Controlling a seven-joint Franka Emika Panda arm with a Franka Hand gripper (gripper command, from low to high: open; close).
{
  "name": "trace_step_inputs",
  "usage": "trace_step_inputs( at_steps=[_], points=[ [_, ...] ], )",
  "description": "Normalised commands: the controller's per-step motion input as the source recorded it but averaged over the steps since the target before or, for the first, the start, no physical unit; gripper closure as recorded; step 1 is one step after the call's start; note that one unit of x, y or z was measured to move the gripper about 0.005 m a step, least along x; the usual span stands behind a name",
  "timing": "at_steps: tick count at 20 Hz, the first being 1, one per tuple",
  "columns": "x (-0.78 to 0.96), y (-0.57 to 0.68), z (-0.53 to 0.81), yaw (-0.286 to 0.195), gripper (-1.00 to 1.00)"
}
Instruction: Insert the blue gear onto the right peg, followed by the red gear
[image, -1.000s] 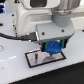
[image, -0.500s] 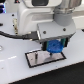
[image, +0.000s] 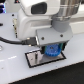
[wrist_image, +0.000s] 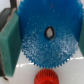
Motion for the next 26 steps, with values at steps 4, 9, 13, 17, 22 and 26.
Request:
trace_step_inputs(
  at_steps=[4, 9, 13, 17, 22, 26],
  points=[
    [0.16, -0.02, -0.29, 0.000, 1.00],
    [0.02, 0.03, -0.15, 0.000, 1.00],
    [-0.24, 0.13, 0.29, 0.000, -1.00],
    [-0.37, 0.11, 0.47, 0.000, -1.00],
    [-0.58, 0.04, 0.18, 0.000, -1.00],
    [-0.68, 0.00, -0.04, 0.000, -1.00]
  ],
)
